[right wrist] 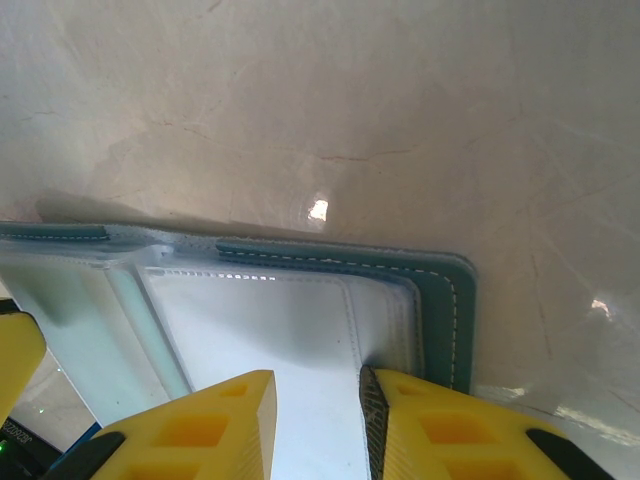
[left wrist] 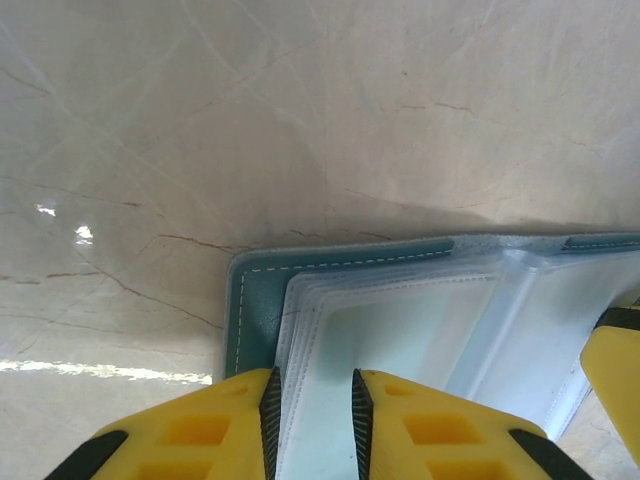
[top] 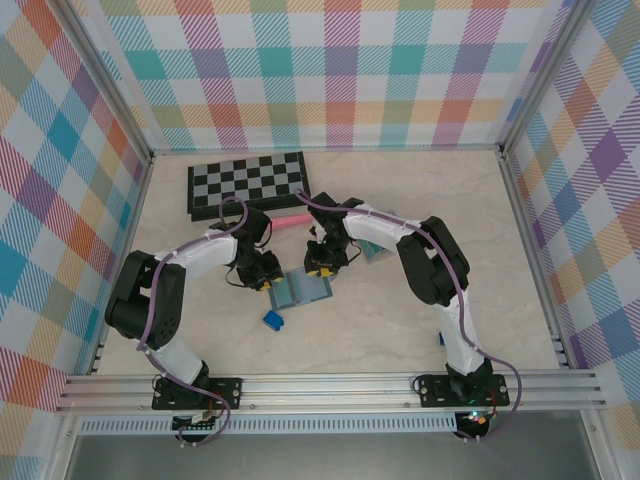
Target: Take the credit cards out of the card holder
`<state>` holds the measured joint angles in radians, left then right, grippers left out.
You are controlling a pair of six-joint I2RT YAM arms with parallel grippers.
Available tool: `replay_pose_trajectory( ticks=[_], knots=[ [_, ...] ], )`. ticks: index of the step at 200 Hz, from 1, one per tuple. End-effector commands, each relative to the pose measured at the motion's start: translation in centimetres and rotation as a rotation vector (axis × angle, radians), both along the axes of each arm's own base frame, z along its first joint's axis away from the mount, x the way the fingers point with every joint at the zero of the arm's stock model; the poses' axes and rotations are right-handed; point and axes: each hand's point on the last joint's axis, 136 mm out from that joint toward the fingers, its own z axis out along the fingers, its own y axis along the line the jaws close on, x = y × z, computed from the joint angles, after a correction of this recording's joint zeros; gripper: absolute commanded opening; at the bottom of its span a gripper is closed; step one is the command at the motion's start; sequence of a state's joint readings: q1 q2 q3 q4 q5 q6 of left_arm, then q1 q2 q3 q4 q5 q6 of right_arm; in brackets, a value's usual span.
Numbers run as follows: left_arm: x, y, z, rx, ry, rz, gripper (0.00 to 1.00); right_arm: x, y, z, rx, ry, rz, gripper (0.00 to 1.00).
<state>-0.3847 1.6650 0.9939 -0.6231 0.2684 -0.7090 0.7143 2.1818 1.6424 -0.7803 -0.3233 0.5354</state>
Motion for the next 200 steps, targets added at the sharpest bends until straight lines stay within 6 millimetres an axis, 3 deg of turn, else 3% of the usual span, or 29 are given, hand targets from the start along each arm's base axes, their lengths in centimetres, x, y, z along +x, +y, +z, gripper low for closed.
replay_pose_trajectory(
  ticks=[1,21,67,200],
  knots=[
    [0.1,-0.1,0.7,0.012,-0.017,-0.019,0.28,-0.7,-0.1,-0.9,-0.018,0.029,0.018,0.30],
    [0.2,0.6,1.0,0.055,-0.022,-0.021,0.33,-0.7,-0.2,-0.9,-0.018,0.031,0.016,0.30],
    [0.3,-0.5,1.1,0.007,-0.034,-0.037,0.28,-0.7,-0.2,-1.0,-0.022,0.029,0.018,0.30],
    [0.3,-1.0,-0.4,-0.001,0.004,-0.038,0.29,-0.8,-0.2,-1.3,-0.024,0.038,0.023,0.30]
  ],
)
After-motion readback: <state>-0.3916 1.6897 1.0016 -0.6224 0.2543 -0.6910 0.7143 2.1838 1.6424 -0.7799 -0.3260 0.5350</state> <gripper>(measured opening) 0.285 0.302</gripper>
